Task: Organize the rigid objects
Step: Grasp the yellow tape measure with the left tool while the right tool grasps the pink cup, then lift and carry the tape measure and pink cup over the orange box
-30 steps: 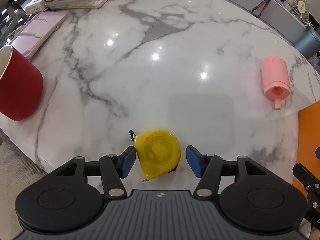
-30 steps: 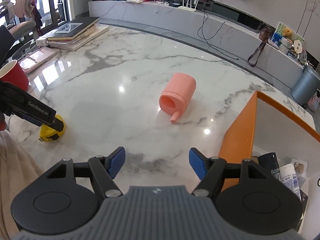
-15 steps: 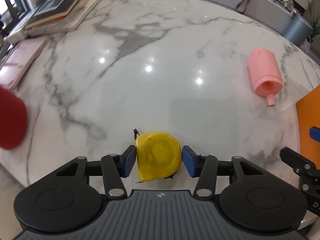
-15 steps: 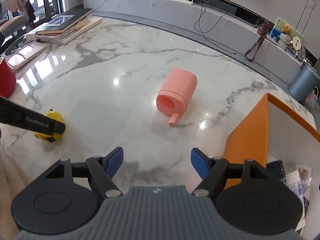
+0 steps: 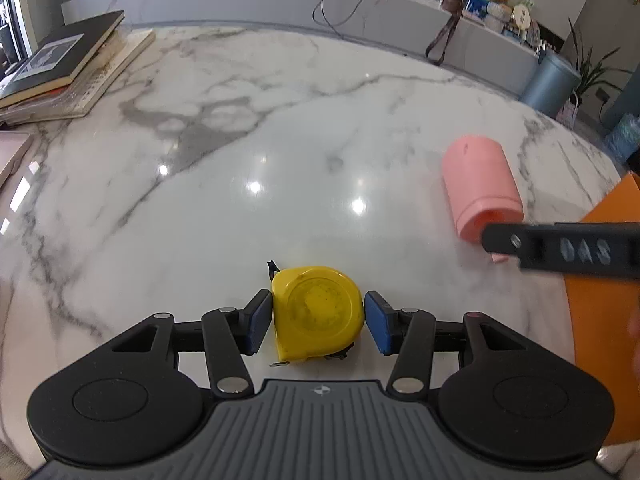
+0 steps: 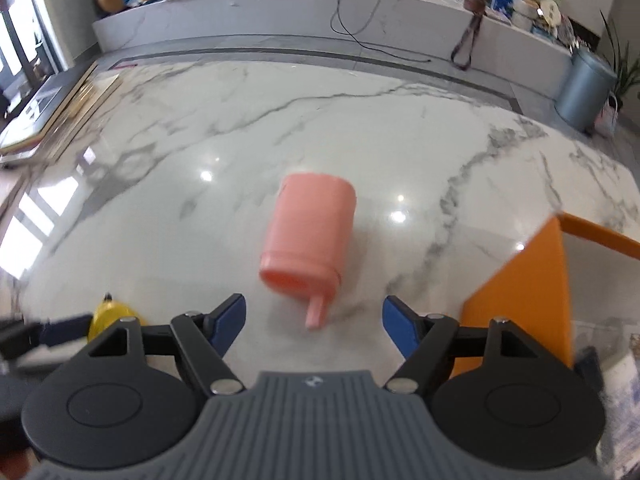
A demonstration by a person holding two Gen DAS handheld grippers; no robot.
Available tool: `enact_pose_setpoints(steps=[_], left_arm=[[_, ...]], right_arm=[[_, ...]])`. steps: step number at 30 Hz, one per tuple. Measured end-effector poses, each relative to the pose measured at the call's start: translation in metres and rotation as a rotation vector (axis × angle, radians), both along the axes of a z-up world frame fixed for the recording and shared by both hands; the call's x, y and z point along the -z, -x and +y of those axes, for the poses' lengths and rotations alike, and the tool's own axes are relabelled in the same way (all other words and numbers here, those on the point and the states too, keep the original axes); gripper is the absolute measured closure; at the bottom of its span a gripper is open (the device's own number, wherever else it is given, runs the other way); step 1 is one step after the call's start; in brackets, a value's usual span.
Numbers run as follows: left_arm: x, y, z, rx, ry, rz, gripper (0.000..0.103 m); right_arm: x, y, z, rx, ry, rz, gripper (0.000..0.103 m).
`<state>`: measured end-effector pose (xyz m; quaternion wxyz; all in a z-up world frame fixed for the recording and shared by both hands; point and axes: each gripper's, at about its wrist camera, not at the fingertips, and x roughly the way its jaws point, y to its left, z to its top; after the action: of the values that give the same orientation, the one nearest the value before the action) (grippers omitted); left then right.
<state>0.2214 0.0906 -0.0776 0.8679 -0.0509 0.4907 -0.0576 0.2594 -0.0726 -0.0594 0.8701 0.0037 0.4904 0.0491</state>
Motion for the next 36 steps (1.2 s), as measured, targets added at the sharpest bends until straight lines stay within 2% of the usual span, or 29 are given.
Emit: enact_pose_setpoints(steps=[2, 8, 11, 15, 18, 22, 29, 36], left_arm=[[0.001, -0.001, -0.002, -0.001, 0.002, -0.014, 0.045], [0.006, -0.002, -0.008, 0.015, -0.039, -0.015, 0.044], [0.007, -0.001, -0.01, 0.015, -0.047, -0.022, 0.044], [0.007, -0.001, -0.011, 0.02, -0.054, -0.028, 0.046], [0.007, 0.0, -0.01, 0.023, -0.054, -0.03, 0.046], [0.007, 0.0, -0.009, 0.021, -0.045, -0.032, 0.046], [0.003, 0.004, 0.006, -0.041, 0.04, -0.027, 0.046], [-0.019, 0.017, 0.007, -0.055, 0.056, -0.067, 0.046]], right_arm=[[0.002, -0.011, 0.001, 0.022, -0.013, 0.001, 0.024], [0.012, -0.037, 0.008, 0.047, -0.016, 0.005, 0.026], [0.016, -0.044, 0.009, 0.047, -0.021, 0.015, 0.031], [0.022, -0.05, 0.01, 0.036, -0.014, 0.033, 0.046], [0.023, -0.047, 0.012, 0.01, -0.006, 0.033, 0.047], [0.016, -0.035, 0.013, -0.024, 0.005, 0.019, 0.047], [-0.006, 0.004, 0.018, -0.137, 0.009, -0.019, 0.048], [-0.025, 0.046, 0.006, -0.161, -0.045, -0.03, 0.048]])
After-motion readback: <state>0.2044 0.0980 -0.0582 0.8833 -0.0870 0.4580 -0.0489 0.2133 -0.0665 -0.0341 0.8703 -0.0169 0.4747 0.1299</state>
